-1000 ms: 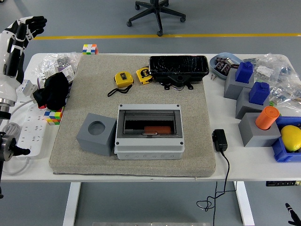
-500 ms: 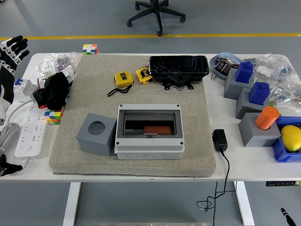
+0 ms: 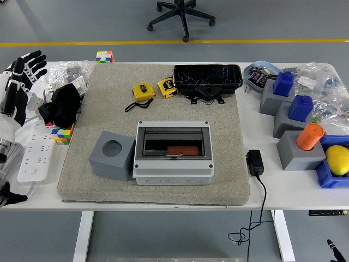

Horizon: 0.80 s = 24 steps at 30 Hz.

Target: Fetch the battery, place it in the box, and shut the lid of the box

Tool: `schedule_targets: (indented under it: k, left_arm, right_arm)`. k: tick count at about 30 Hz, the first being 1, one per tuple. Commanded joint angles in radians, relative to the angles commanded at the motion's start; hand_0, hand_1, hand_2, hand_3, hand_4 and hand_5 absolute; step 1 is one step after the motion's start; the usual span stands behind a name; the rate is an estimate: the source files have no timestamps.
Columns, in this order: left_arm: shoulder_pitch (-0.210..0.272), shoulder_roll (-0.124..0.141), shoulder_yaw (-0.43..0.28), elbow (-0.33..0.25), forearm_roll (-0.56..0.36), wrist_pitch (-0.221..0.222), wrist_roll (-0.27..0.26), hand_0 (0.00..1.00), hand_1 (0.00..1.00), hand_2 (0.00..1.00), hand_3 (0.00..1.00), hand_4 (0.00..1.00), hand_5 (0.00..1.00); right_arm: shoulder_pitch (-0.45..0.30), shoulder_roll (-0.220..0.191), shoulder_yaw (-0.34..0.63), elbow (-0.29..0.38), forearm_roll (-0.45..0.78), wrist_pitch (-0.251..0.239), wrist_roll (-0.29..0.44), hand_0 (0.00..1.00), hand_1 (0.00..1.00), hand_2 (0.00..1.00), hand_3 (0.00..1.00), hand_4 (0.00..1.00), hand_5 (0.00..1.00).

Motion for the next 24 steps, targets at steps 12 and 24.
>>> schedule_targets:
  k: [12, 24]
  left_arm:
    - [-0.018, -0.023, 0.033, 0.012, 0.002, 0.024, 0.004, 0.824, 0.884, 0.84, 0.808, 0.998, 0.747]
    - [-0.038, -0.025, 0.053, 0.002, 0.061, 0.036, 0.022, 0.816, 0.873, 0.814, 0.78, 0.998, 0.762]
  right_arm:
    - [-0.024, -0.05, -0.276, 0.0, 0.217, 0.004, 0.036, 0.83, 0.805, 0.78, 0.818, 0.998, 0.969]
    - [-0.023, -0.04, -0.243, 0.0, 0.198, 0.004, 0.034, 0.83, 0.807, 0.78, 0.819, 0.998, 0.968]
